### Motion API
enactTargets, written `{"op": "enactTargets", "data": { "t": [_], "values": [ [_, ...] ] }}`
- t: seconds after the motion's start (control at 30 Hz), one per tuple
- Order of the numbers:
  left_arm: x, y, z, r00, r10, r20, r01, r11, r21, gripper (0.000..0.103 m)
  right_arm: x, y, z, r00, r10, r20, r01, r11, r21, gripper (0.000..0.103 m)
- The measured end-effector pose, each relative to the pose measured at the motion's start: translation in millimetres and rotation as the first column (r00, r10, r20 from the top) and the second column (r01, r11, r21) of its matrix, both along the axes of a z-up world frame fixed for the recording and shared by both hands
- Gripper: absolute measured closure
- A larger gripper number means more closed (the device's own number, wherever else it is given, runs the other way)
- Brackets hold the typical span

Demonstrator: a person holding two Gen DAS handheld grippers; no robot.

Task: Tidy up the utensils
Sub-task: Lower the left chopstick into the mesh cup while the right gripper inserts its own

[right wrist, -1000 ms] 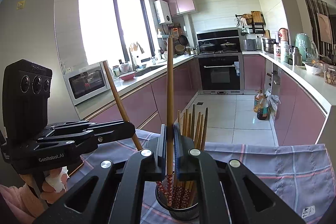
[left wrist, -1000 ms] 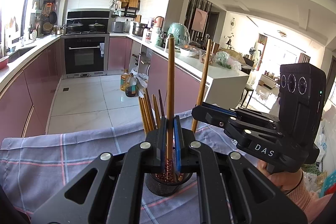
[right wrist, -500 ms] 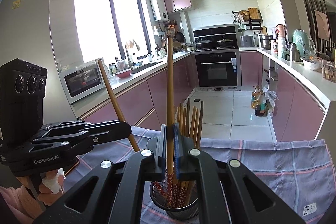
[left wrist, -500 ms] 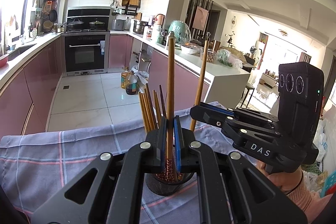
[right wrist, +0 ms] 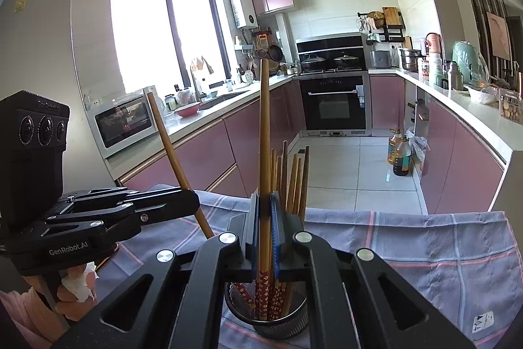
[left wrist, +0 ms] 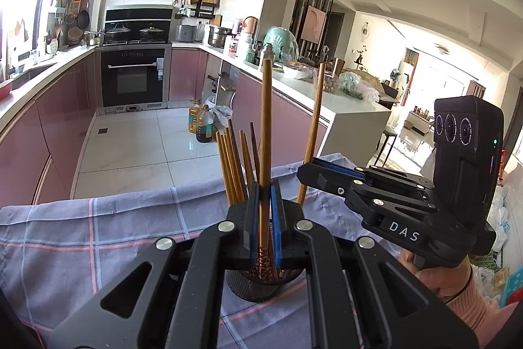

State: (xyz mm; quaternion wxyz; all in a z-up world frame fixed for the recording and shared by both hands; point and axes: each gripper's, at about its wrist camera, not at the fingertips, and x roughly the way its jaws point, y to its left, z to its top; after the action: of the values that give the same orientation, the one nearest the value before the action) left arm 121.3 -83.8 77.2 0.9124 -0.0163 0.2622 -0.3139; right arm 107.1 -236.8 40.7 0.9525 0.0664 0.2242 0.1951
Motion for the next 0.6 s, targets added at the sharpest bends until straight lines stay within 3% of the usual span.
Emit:
{"op": "enactTargets", "data": {
  "t": [0.6],
  "values": [
    [7, -8, -8, 0.999, 0.003, -0.038, -0.002, 0.999, 0.033, 0.096, 8, -1, -14, 0.999, -0.006, -0.037, 0.006, 1.000, 0.008, 0.097]
  ]
}}
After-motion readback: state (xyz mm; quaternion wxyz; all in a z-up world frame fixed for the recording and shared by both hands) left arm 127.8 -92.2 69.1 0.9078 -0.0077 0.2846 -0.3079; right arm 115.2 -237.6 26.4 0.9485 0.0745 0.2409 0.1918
